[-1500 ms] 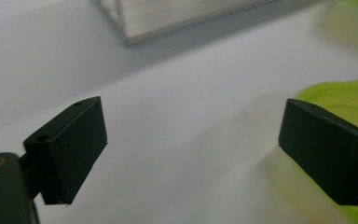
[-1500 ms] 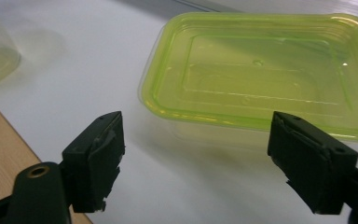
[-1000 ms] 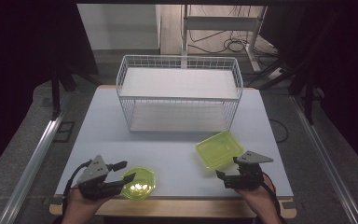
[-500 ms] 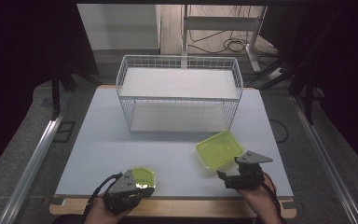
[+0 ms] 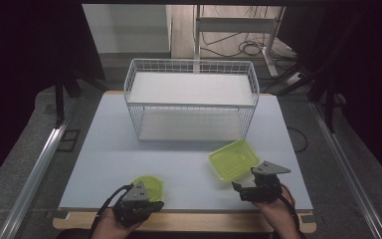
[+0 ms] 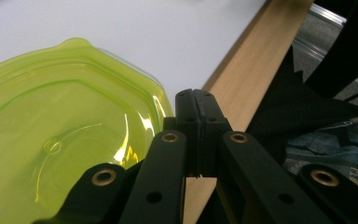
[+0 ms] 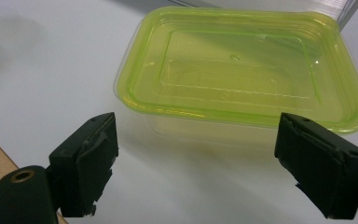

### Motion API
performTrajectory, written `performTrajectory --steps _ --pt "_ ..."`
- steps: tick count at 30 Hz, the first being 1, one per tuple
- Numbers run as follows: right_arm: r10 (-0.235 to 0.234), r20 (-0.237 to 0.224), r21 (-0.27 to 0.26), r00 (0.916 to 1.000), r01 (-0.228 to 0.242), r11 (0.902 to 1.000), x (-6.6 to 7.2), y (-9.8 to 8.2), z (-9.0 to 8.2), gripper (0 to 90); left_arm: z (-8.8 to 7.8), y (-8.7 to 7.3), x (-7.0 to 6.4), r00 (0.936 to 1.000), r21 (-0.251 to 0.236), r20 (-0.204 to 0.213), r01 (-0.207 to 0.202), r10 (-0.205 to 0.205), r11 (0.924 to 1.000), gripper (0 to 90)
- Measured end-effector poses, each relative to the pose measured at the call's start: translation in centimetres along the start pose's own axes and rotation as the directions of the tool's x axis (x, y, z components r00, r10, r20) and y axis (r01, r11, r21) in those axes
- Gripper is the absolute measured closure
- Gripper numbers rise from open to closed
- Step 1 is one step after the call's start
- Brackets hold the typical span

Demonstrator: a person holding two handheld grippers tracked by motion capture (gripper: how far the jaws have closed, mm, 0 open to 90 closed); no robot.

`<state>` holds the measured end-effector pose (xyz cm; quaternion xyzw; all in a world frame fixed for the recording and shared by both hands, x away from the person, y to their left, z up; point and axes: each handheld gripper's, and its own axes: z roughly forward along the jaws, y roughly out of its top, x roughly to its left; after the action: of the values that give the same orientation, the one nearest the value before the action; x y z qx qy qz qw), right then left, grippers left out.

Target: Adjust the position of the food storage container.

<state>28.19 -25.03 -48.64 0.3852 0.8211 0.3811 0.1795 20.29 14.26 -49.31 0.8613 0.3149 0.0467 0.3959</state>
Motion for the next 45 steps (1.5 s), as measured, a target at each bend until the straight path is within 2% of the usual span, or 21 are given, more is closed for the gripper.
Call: performTrajectory --steps 3,9,15,21,22,23,27,28,32,34,36,37,38,39,42,44,45 --pt "-0.004 0.0 0.005 1.0 0.004 1.0 0.1 0.0 0.0 13.7 -0.3 -0.2 0.8 0.9996 -0.011 -0.003 0.027 -0.027 0.9996 89.8" --pt "-0.007 -0.001 0.006 1.0 0.007 1.0 0.1 0.0 0.1 13.7 -0.7 -0.7 2.4 0.9969 -0.009 -0.055 0.055 -0.056 0.9984 89.8" --pt "-0.011 -0.003 0.013 0.9999 0.011 0.9999 0.1 0.0 0.2 13.7 -1.5 -1.3 4.2 0.9892 -0.034 -0.101 0.104 -0.107 0.994 89.7" --pt "-0.003 -0.014 0.021 0.9999 0.003 0.9998 0.2 0.0 0.3 15.1 -2.4 -2.0 6.2 0.9752 -0.073 -0.153 0.15 -0.16 0.986 89.7" --pt "-0.001 -0.017 0.022 0.9999 0.002 0.9998 0.2 0.0 0.3 15.4 -2.4 -2.0 6.2 0.9752 -0.073 -0.153 0.15 -0.16 0.986 89.7" --pt "0.0 -0.021 0.026 0.9998 0.0 0.9997 0.3 0.0 0.3 16.2 -2.7 -2.3 6.9 0.9711 -0.083 -0.165 0.161 -0.173 0.9835 89.7" --pt "0.002 -0.03 0.035 0.9995 -0.001 0.9994 0.3 0.1 0.3 17.8 -3.3 -2.7 8.2 0.9591 -0.101 -0.206 0.176 -0.194 0.9791 89.7" --pt "0.001 -0.032 0.035 0.9995 0.0 0.9994 0.4 0.1 0.3 18.0 -3.4 -2.8 8.6 0.954 -0.106 -0.223 0.181 -0.2 0.9778 89.7" --pt "-0.002 -0.037 0.043 0.9993 0.003 0.9991 0.4 0.1 0.4 18.9 -3.6 -3.0 9.3 0.9435 -0.125 -0.244 0.198 -0.224 0.9722 89.7" --pt "0.002 -0.038 0.042 0.9993 0.0 0.9991 0.4 0.1 0.3 20.7 -3.6 -2.9 8.8 0.9479 -0.134 -0.239 0.183 -0.211 0.9739 89.6" --pt "0.029 -0.043 0.039 0.9986 -0.028 0.9988 0.2 0.2 0.2 24.3 -3.4 -2.6 8.2 0.957 -0.143 -0.216 0.165 -0.194 0.9758 87.5" --pt "0.042 -0.049 0.038 0.9979 -0.04 0.9985 0.2 0.3 0.1 26.2 -3.4 -2.6 8.2 0.957 -0.143 -0.216 0.165 -0.194 0.9758 85.2" --pt "0.058 -0.057 0.038 0.9967 -0.056 0.9977 0.0 0.4 -0.1 30.0 -2.8 -2.3 7.4 0.9694 -0.147 -0.187 0.132 -0.159 0.9803 80.4" --pt "0.06 -0.059 0.038 0.9965 -0.058 0.9976 0.0 0.5 -0.2 33.3 -2.5 -2.1 7.1 0.973 -0.138 -0.182 0.117 -0.141 0.9835 78.0" --pt "0.046 -0.051 0.041 0.9977 -0.044 0.9982 -0.5 0.8 -0.5 46.8 -1.4 -2.0 6.4 0.9773 -0.112 -0.187 0.081 -0.101 0.9904 64.5" --pt "0.037 -0.045 0.04 0.9983 -0.036 0.9986 -0.9 0.9 -0.7 55.4 -0.8 -1.9 6.2 0.9815 -0.097 -0.169 0.074 -0.089 0.9926 58.3" --pt "0.035 -0.04 0.041 0.9986 -0.034 0.9986 -1.2 1.0 -0.9 62.6 -0.5 -1.9 6.0 0.9821 -0.096 -0.166 0.073 -0.089 0.9927 54.3"
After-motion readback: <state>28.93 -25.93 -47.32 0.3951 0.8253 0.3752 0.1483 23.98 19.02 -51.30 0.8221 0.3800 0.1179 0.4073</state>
